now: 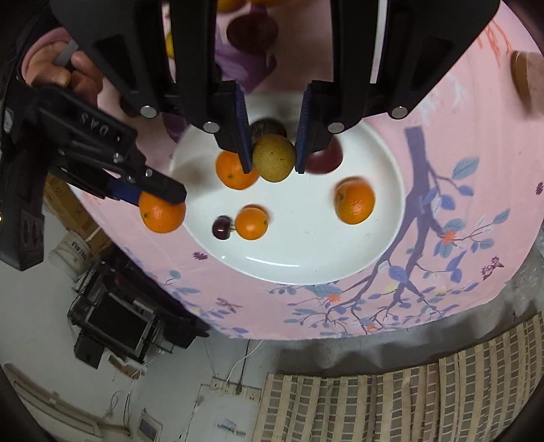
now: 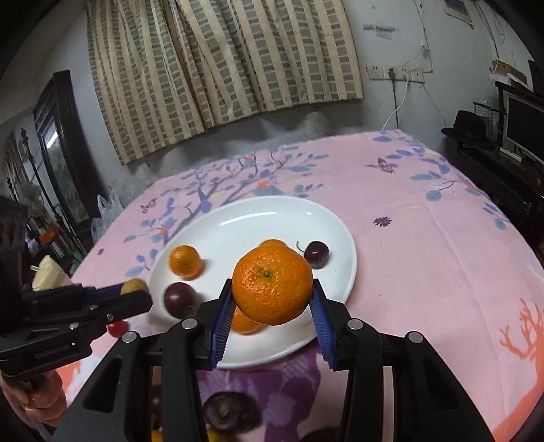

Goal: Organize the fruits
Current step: 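Carry both fruits over the white plate and release them, then grasp a dark cherry with the right tool while the left tool approaches an orange fruit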

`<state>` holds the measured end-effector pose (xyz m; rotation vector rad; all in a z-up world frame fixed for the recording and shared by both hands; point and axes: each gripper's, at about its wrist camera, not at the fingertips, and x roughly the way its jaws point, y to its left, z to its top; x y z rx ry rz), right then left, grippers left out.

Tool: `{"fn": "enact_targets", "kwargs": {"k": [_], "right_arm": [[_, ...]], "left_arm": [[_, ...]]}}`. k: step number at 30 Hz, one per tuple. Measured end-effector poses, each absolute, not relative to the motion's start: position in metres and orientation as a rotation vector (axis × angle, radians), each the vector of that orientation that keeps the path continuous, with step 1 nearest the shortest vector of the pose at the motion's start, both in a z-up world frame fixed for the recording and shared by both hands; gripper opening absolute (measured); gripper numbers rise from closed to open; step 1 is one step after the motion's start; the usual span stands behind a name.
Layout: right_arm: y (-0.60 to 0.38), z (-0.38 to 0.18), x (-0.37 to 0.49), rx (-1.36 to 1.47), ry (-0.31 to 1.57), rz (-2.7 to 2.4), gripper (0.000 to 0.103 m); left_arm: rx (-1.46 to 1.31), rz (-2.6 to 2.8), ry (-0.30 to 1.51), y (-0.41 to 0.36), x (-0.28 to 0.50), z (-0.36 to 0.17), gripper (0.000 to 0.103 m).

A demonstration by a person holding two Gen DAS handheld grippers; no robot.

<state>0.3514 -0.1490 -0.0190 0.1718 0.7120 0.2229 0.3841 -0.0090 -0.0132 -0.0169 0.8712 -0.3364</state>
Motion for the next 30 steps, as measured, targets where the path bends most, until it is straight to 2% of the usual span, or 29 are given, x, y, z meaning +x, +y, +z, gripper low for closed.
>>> {"fn": "enact_targets", "kwargs": {"k": [6,8,9,10,13,18,25,30], "right_arm": [[-0.15,-0.037,0.373,0.142,0.771,0.224,0.045],[-0.149,-0.039,0.373,0.134,0.778,0.222,0.046],[-0.15,-0.039,0.371,0.138,0.786,0.228,0.05],[-0.151,-0.036,0.367,0.144,0.781,0.232,0.051],[-0.153,-0.021,0.347,0.14,0.724,0.251,0.052],[-0.145,-0.006,0.306,0.088,0.668,0.299,0.053],[-0.127,-0.028,0.221,0.068,0.765,0.437,0.053],[-0.114,-0.043,0.179,0.051,0.834,0.443,0.053]], "left_arm": [[0.018,-0.29,0.918,-0.022,0.409,-0.033,0.027],[0.021,-0.288,0.903,-0.018,0.402,-0.026,0.051],[0.031,-0.271,0.872,-0.014,0.395,-0.017,0.068],[0.044,-0.252,0.826,-0.01,0.385,-0.008,0.076],[0.061,-0.199,0.752,0.007,0.365,0.019,0.084],[-0.02,-0.193,0.716,0.049,0.32,0.029,0.09],[-0.044,-0.196,0.82,0.08,0.281,-0.02,0.09],[-0.04,-0.206,0.818,0.078,0.27,-0.022,0.09]]}}
